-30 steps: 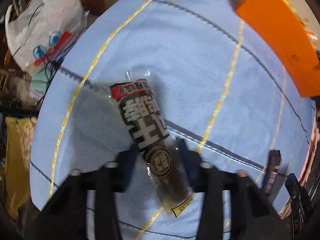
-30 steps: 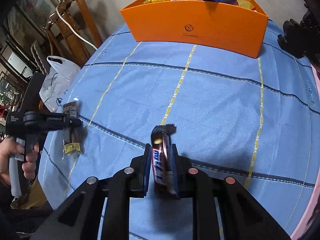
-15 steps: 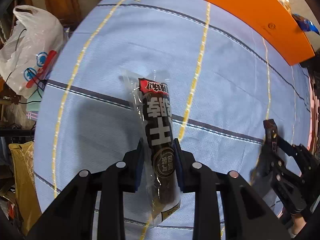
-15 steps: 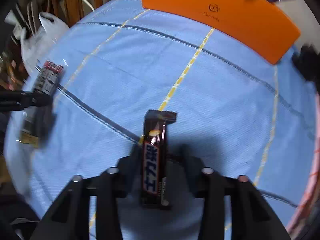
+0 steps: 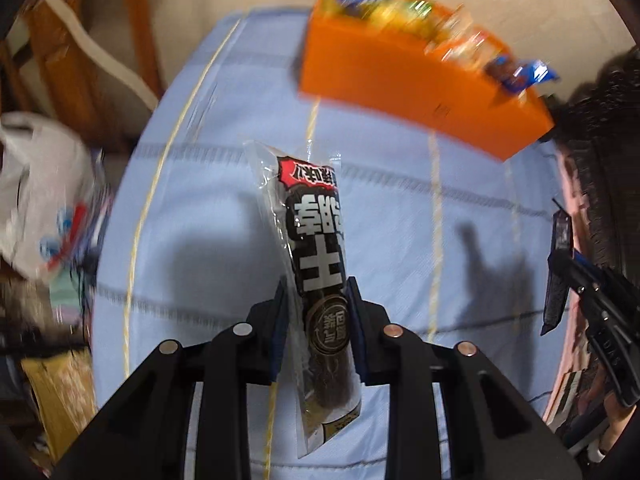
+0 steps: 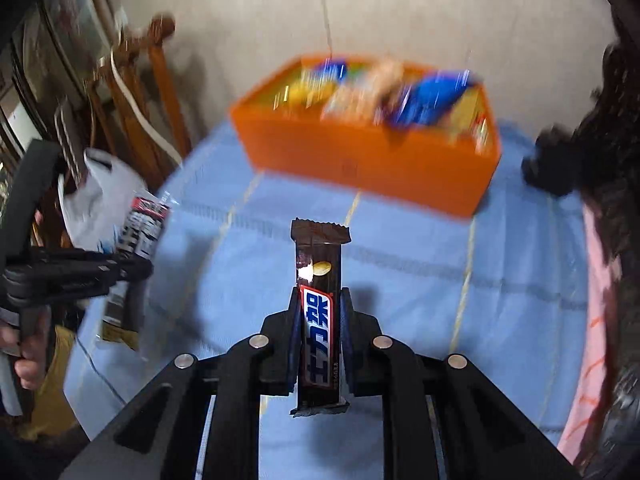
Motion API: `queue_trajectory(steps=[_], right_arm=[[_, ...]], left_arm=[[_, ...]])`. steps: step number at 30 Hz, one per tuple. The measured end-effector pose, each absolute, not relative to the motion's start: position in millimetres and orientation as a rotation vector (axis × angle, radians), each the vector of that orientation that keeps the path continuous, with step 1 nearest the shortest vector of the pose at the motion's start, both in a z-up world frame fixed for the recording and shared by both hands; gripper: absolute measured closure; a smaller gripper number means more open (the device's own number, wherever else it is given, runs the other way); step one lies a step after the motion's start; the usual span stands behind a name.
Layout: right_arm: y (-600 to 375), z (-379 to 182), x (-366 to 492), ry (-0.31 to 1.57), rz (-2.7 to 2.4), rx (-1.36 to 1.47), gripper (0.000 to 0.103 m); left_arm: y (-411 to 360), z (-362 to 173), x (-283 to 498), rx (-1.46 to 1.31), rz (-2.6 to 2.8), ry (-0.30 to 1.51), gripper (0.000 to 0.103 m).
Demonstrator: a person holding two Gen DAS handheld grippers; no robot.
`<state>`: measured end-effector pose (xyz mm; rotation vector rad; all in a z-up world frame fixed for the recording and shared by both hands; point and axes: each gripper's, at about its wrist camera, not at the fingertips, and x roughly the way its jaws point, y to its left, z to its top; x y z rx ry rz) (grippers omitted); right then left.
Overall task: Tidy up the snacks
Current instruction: 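Carry both items into the orange box and open both tools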
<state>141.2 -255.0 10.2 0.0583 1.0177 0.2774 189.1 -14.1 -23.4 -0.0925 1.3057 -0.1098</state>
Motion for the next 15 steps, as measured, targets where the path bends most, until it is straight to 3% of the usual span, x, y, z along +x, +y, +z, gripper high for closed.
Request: queue_trajectory(steps=[6, 11, 12, 13, 14, 15], right_arm=[[-283, 67, 216, 0.869, 0.245, 0.105, 0.086], [-297, 77, 307, 0.849, 0.187, 0.108, 0.086], [-299, 74, 323, 0.847, 0.171, 0.11, 0.085], [-303, 70, 334, 0.843, 0.155, 0.117, 0.079], [-308, 62, 348, 0.864, 0.116, 0.117, 0.068], [-312, 56, 350, 0.882, 0.082, 0.116, 0.043]], left_arm=[[-52, 41, 269, -0.05, -0.197, 1.157, 0.077], [-100, 69, 354, -0.01, -0.233, 1.068, 0.076], [-110, 67, 370, -0.003, -0.239, 1.056, 0.071], [-118, 64, 383, 0.011, -0.232, 1.043, 0.058], [-125, 60, 395, 0.04, -0.201, 1.027, 0.044], [-129, 57, 399, 0.084, -0.143, 1.018, 0.016]])
